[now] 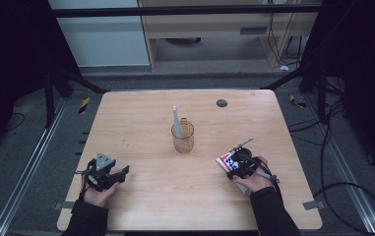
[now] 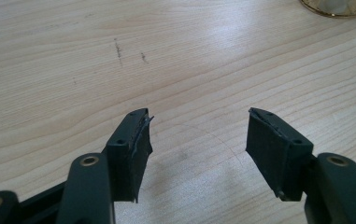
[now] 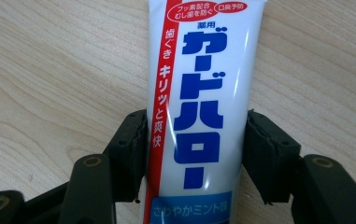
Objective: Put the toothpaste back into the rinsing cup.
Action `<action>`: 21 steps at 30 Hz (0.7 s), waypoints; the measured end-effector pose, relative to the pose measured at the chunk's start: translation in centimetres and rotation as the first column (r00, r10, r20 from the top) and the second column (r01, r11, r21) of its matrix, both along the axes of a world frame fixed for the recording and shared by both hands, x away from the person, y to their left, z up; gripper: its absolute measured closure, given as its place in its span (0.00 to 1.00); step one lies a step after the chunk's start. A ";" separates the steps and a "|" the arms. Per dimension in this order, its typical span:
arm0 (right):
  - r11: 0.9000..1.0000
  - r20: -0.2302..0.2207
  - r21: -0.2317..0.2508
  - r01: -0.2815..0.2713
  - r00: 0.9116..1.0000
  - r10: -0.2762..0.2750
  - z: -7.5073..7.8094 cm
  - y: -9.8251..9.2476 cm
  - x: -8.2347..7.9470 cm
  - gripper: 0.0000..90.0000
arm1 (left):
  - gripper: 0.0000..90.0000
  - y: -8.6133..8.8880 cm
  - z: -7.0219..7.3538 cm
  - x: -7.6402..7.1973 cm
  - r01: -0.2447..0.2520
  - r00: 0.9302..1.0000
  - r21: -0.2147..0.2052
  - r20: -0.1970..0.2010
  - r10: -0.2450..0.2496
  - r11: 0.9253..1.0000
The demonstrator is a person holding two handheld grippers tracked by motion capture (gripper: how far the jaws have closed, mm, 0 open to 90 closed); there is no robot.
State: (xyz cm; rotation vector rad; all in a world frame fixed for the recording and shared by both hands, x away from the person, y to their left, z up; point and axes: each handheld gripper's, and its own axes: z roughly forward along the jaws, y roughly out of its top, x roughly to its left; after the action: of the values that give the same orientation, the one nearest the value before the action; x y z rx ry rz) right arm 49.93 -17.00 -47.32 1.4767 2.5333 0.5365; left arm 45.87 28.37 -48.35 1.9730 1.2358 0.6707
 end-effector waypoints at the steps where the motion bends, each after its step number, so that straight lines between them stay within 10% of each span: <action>1: 1.000 -0.004 0.000 0.004 1.000 -0.004 0.0 0.0 0.0 0.51 | 0.43 0.0 0.0 0.0 0.000 1.000 0.000 0.000 0.000 1.000; 21: 0.999 0.073 0.033 -0.004 0.997 0.002 1.1 -0.5 -0.8 0.75 | 0.43 0.1 0.0 0.0 0.001 1.000 0.001 0.001 -0.001 1.000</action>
State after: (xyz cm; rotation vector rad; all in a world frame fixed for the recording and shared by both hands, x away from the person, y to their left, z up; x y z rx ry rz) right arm 49.17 -17.46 -46.19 1.4370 2.4834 0.6244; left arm 45.87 28.43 -48.30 1.9740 1.2346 0.6718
